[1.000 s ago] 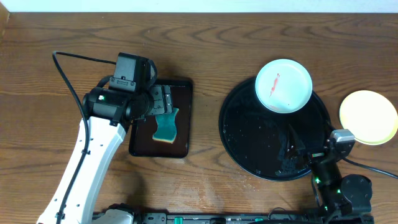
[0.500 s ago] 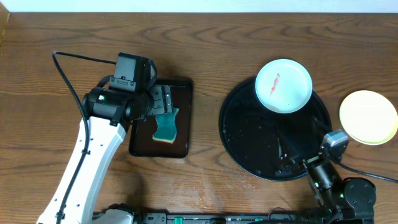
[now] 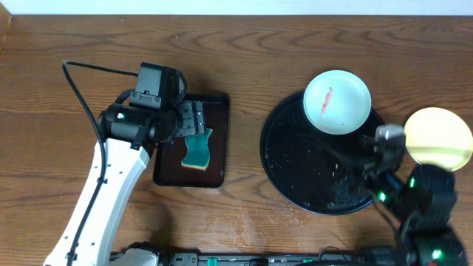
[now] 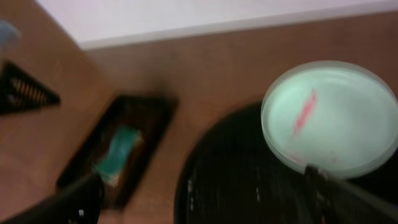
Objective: Clean dirty plates on tray and stack at the side
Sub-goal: 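Release the yellow plate and move the right gripper back to the tray, then pull the stained pale green plate to the tray center with the right gripper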
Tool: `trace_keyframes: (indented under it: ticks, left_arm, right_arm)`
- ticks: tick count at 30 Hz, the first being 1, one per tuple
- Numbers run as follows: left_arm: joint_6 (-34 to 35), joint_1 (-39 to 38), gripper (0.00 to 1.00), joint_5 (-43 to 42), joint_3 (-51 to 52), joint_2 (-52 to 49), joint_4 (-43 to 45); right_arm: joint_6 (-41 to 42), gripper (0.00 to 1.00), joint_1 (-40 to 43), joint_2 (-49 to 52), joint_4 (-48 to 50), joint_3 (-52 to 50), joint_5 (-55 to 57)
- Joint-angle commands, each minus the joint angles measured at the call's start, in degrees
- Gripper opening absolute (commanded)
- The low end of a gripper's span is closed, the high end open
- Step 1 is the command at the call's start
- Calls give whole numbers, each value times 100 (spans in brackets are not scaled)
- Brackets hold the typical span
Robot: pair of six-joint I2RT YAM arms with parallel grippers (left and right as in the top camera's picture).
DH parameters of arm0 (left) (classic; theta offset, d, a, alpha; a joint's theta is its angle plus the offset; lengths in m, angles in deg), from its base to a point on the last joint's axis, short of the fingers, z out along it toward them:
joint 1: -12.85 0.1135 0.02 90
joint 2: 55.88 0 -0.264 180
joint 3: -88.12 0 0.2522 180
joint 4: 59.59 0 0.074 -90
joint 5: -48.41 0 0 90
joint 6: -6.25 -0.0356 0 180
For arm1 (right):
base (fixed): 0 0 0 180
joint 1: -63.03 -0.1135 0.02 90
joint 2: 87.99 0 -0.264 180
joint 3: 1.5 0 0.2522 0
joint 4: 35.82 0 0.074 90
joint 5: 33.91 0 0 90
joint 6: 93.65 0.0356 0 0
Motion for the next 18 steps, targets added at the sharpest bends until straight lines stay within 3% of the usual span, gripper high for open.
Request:
trace_keyframes:
  ticks: [1,5,9,12,14,15,18]
  left_arm:
    - [-57,2,84,-15,-118,15,-13]
    - [-33,2,84,-378,-118,15,-20]
    - [-37,2,84,-503,-76,15,-109]
    - [-9,2,84,9,103,-26,-103]
    - [361,2,83,553,348,-116,-70]
    - [470,2,81,702,490,-173,-9]
    - [485,2,61,660,1043,-549,437]
  right_arm:
    - [-350,99,-55,1224,-951,1353,-39]
    - [-345,99,-55,2461,-1764,2328,-76]
    - [-345,99,-55,3185,-1799,2470,-328]
    - [-345,93,-55,3497,-1967,2463,-426]
    - [-345,90,-55,3602,-2057,2463,-389]
    - [-348,88,-55,3620,-2072,2463,-374]
    - [-345,84,-55,3620,-2079,2461,-319]
